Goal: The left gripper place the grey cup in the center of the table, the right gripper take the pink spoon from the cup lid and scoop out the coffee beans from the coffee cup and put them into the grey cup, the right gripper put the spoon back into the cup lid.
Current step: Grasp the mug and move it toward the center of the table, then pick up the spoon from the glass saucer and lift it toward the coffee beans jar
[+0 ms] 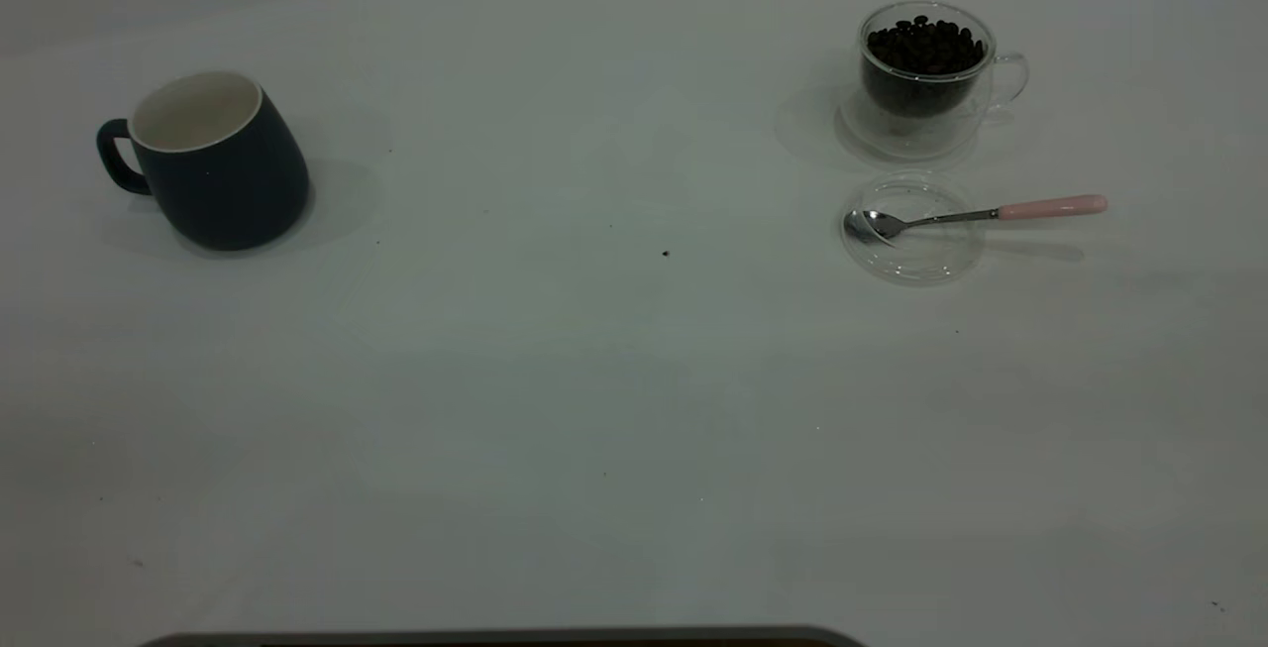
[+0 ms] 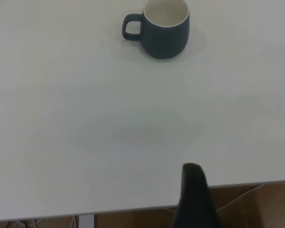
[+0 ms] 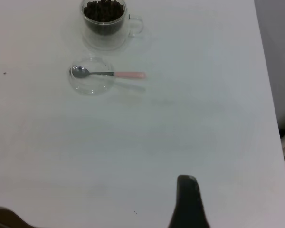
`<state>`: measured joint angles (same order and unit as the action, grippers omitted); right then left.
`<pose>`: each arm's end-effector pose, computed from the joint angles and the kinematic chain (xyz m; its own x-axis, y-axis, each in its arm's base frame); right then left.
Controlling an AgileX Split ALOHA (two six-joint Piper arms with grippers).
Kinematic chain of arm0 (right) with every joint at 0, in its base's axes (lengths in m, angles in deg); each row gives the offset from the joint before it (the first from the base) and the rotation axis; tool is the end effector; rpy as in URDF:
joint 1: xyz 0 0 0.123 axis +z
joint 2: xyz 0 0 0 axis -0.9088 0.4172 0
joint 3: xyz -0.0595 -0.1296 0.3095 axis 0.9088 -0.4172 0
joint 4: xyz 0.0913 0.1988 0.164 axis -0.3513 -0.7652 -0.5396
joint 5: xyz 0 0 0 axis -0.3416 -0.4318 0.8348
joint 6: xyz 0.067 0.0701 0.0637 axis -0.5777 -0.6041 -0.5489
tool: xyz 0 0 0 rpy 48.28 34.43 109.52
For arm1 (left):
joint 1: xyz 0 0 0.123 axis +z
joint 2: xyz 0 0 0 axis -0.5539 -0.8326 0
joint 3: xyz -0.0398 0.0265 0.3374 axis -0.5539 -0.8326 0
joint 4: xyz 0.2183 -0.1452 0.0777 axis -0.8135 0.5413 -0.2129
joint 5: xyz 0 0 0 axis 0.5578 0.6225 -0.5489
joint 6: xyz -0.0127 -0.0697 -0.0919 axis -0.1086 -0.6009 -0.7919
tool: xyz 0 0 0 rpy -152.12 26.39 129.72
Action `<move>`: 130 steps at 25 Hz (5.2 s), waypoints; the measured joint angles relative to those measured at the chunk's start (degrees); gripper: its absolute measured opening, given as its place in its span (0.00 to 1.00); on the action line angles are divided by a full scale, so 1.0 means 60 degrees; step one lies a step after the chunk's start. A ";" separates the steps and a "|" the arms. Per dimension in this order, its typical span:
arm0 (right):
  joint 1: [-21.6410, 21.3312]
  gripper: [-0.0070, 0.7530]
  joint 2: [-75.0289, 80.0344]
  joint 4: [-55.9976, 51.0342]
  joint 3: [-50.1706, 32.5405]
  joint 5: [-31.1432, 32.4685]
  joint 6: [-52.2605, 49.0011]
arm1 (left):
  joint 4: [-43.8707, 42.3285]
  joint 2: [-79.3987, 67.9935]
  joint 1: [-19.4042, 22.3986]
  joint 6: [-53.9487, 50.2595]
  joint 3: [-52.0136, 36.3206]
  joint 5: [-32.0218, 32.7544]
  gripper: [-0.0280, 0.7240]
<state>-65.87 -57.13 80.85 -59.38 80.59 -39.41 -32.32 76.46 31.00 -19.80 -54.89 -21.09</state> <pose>-0.0164 0.0032 0.2613 -0.5583 -0.0889 -0.8249 -0.0652 0.9959 -0.0631 -0.0248 -0.0023 0.2641 -0.5160 0.0259 -0.8562 0.0723 0.9973 -0.0134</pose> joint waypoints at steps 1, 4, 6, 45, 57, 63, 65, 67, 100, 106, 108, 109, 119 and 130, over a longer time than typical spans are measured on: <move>0.0000 0.79 0.0000 0.0000 0.0000 0.0000 0.0000 | 0.0000 0.0000 0.0000 -0.0009 0.0000 -0.0009 0.82; 0.0000 0.79 0.0000 0.0000 0.0000 0.0000 0.0000 | -0.0154 -0.0484 0.0000 -0.0012 0.0265 -0.0248 0.82; 0.0000 0.79 0.0000 0.0000 0.0000 0.0000 0.0000 | -0.0364 -0.1334 0.0000 -0.0021 0.0703 -0.0560 0.82; 0.0000 0.79 0.0000 0.0000 0.0000 0.0000 0.0000 | -0.4906 -1.8298 0.0000 0.7551 0.7942 -0.3228 0.82; 0.0000 0.79 0.0000 0.0000 0.0000 0.0000 0.0000 | -0.5989 -2.0754 -0.0072 0.9236 0.8001 -0.6029 0.82; 0.0000 0.79 0.0000 0.0000 0.0000 0.0000 0.0000 | -0.6041 -2.1510 -0.0439 0.9255 0.8002 -0.7054 0.82; 0.0000 0.79 0.0000 0.0000 0.0000 0.0000 0.0000 | -0.6057 -2.1696 -0.0590 0.9266 0.8002 -0.7157 0.82; 0.0000 0.79 0.0000 0.0000 0.0000 0.0000 0.0000 | -0.6110 -2.1782 -0.0719 0.9217 0.8011 -0.7191 0.82; 0.0000 0.79 0.0000 0.0000 0.0000 -0.0002 0.0000 | -0.6077 -1.7538 -0.4706 0.1690 0.8011 -0.4428 0.82; 0.0000 0.79 0.0000 0.0000 0.0000 -0.0002 0.0000 | -0.5854 -1.4752 -0.4706 -0.0152 0.8011 -0.1185 0.82; 0.0000 0.79 0.0000 0.0000 0.0000 -0.0002 0.0000 | -0.5733 -1.3828 -0.4706 -0.0521 0.8011 0.0023 0.82; 0.0000 0.79 0.0000 0.0000 0.0000 -0.0002 0.0000 | -0.5632 -1.3365 -0.4706 -0.0640 0.8002 0.0335 0.82; 0.0000 0.79 0.0000 0.0000 0.0000 -0.0002 0.0000 | -0.2336 -0.9170 -0.4706 -0.0386 0.7830 0.0343 0.82; 0.0000 0.79 0.0000 0.0000 0.0000 -0.0002 0.0000 | -0.0310 -0.3971 -0.4706 0.0345 0.3905 0.0343 0.82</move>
<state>-65.87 -57.13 80.85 -59.38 80.58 -39.41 -34.18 52.63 2.77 -17.73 -31.46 -19.04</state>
